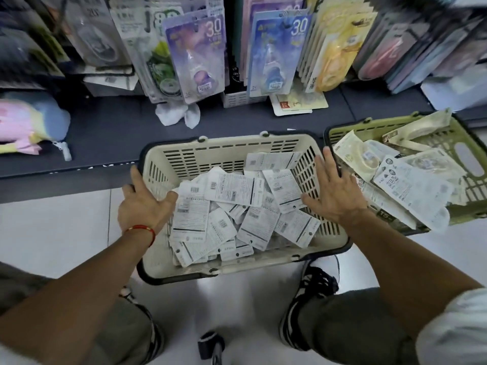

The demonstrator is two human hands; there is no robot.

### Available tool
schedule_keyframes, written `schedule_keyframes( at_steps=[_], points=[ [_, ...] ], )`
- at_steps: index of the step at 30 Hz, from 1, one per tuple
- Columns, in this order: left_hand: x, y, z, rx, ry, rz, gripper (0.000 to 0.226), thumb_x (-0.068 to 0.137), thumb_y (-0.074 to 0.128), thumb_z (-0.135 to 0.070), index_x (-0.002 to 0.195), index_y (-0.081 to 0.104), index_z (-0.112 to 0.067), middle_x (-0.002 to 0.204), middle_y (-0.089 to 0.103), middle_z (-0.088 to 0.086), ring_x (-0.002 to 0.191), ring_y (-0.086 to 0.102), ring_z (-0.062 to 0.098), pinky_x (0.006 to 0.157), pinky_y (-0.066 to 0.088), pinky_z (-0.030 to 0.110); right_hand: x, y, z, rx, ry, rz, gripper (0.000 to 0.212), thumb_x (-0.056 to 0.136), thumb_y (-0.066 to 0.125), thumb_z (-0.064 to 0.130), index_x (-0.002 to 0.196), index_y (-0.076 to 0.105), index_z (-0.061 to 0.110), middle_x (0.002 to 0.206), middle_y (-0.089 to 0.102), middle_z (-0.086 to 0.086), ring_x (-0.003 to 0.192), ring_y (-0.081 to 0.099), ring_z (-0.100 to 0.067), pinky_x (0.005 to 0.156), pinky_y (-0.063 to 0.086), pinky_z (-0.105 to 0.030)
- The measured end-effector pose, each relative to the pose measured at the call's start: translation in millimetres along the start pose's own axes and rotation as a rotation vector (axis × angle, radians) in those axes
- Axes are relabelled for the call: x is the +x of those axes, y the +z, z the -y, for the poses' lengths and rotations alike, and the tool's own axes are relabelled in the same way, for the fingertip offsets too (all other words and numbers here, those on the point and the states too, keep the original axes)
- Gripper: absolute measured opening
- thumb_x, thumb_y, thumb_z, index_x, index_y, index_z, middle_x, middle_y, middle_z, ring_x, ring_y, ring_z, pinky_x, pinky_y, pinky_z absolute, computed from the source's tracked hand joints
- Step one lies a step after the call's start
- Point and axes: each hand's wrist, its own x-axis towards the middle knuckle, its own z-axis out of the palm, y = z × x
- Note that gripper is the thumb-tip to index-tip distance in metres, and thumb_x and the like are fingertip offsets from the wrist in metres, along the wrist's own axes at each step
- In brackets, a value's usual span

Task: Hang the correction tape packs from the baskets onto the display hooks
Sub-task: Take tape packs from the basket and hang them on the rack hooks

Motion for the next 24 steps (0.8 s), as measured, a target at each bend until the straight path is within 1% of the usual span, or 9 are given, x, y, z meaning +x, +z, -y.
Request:
schedule_keyframes(
  at_steps=[3, 5, 8, 11, 15, 18, 20, 22, 24],
  points=[
    [-1, -5, 4, -0.045, 0.019, 0.038, 0.103, 0.094, 0.068, -0.050, 0.168, 0.001, -0.026, 0.149, 0.043, 0.022, 0.118, 0.059, 0.052, 0.097, 0.049, 0.055, 0, -4, 6, -0.017, 0.046, 0.007, 0.101, 0.093, 0.048, 0.068, 0.167, 0.006, 0.014, 0.176, -0.012, -0.012, 0.144, 0.035, -0.049, 0.116, 0.037, -0.060],
    [-1, -6, 4, -0.051, 0.021, 0.037, 0.105, 0.093, 0.071, -0.047, 0.168, 0.001, -0.026, 0.151, 0.043, 0.021, 0.122, 0.058, 0.051, 0.100, 0.048, 0.055, 4, -9, 26, -0.066, 0.050, -0.060, 0.090, 0.092, 0.056, 0.055, 0.164, 0.023, 0.011, 0.175, 0.002, -0.019, 0.156, 0.020, -0.046, 0.125, 0.020, -0.062],
    [-1, -3, 2, -0.030, 0.010, 0.004, 0.104, 0.092, 0.071, -0.046, 0.168, 0.004, -0.026, 0.148, 0.046, 0.021, 0.118, 0.059, 0.052, 0.097, 0.050, 0.055, 24, -6, 69, 0.020, -0.115, -0.123, 0.075, 0.096, 0.060, 0.036, 0.161, 0.031, 0.012, 0.173, 0.020, -0.014, 0.161, 0.015, -0.035, 0.131, 0.005, -0.056],
    [-1, -1, 3, -0.001, 0.007, -0.028, 0.101, 0.092, 0.071, -0.044, 0.167, 0.007, -0.027, 0.146, 0.048, 0.020, 0.116, 0.060, 0.052, 0.098, 0.050, 0.056, 56, -5, 93, 0.318, -0.014, -0.073, 0.078, 0.096, 0.066, 0.024, 0.162, 0.026, 0.012, 0.169, 0.029, -0.011, 0.159, 0.022, -0.028, 0.132, 0.011, -0.049],
    [3, 2, 4, 0.012, -0.008, -0.040, 0.096, 0.092, 0.070, -0.043, 0.166, 0.011, -0.027, 0.150, 0.048, 0.018, 0.118, 0.060, 0.051, 0.101, 0.049, 0.056, 71, 12, 87, 0.265, 0.033, -0.020, 0.061, 0.095, 0.070, 0.019, 0.150, 0.045, 0.018, 0.144, 0.052, -0.008, 0.141, 0.043, -0.030, 0.125, 0.027, -0.050],
    [1, 3, -2, 0.016, -0.074, -0.024, 0.094, 0.091, 0.068, -0.045, 0.165, 0.013, -0.025, 0.150, 0.046, 0.018, 0.123, 0.056, 0.050, 0.099, 0.049, 0.058, 59, 16, 78, 0.255, 0.030, -0.021, 0.052, 0.095, 0.070, 0.012, 0.143, 0.058, 0.028, 0.136, 0.056, -0.005, 0.133, 0.045, -0.030, 0.117, 0.033, -0.050],
    [-5, 4, -10, 0.106, -0.070, -0.092, 0.095, 0.090, 0.068, -0.046, 0.165, 0.016, -0.018, 0.154, 0.040, 0.021, 0.137, 0.042, 0.047, 0.106, 0.041, 0.062, 50, 9, 74, 0.218, 0.008, -0.155, 0.043, 0.095, 0.071, 0.013, 0.135, 0.067, 0.029, 0.132, 0.063, -0.003, 0.130, 0.046, -0.032, 0.111, 0.034, -0.055],
    [-14, 3, -27, 0.195, 0.125, -0.203, 0.087, 0.092, 0.066, -0.043, 0.161, 0.028, -0.008, 0.156, 0.037, 0.024, 0.145, 0.031, 0.046, 0.118, 0.029, 0.061, 39, -5, 71, 0.307, -0.112, -0.358, 0.036, 0.090, 0.077, 0.005, 0.123, 0.077, 0.021, 0.120, 0.072, -0.007, 0.120, 0.054, -0.039, 0.098, 0.044, -0.057],
    [-19, 2, -55, -0.051, 0.252, -0.093, 0.064, 0.098, 0.059, -0.043, 0.153, 0.045, -0.011, 0.153, 0.046, 0.021, 0.141, 0.042, 0.040, 0.119, 0.035, 0.055, 31, -22, 73, 0.496, -0.307, -0.555, 0.038, 0.081, 0.081, -0.009, 0.113, 0.081, 0.010, 0.107, 0.075, -0.012, 0.105, 0.060, -0.040, 0.086, 0.055, -0.052]
  ],
)
